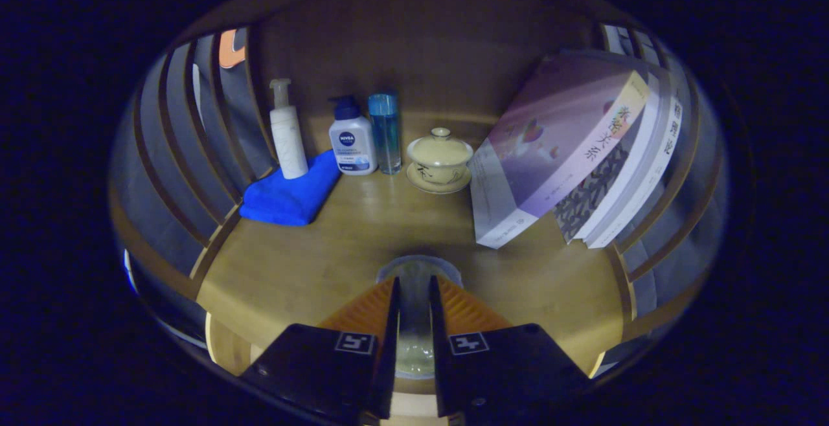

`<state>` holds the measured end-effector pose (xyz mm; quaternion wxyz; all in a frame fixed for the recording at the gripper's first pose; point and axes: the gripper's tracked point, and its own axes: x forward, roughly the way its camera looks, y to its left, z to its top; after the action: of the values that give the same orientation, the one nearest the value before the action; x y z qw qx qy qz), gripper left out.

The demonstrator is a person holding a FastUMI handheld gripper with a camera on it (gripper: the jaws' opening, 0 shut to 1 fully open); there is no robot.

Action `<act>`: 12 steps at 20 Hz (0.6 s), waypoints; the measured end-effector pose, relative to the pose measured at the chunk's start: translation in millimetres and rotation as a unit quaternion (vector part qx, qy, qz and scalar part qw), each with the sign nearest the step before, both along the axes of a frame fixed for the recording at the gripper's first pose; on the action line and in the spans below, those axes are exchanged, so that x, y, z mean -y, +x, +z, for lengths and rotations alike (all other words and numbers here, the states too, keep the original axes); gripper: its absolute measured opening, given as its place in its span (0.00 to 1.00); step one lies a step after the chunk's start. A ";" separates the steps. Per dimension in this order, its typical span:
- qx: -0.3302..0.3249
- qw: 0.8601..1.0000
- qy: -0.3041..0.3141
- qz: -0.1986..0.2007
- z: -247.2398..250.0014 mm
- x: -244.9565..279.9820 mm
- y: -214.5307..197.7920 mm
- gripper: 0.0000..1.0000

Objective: Pull open the drawer, take out the items inside it, and place them on the countertop above the cabinet.

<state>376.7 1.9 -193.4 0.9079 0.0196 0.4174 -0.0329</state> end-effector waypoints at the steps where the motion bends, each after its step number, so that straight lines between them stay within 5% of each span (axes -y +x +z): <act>1: 0.007 1.000 -0.005 0.002 4.7 1.4 -3.3 0.33; 7: 0.039 0.999 0.012 0.023 22.1 -11.7 -52.2 0.64; 12: 0.053 0.996 0.017 0.068 33.5 -29.9 -115.8 0.64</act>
<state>260.9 31.9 -159.8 0.9283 0.0082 0.3698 0.0374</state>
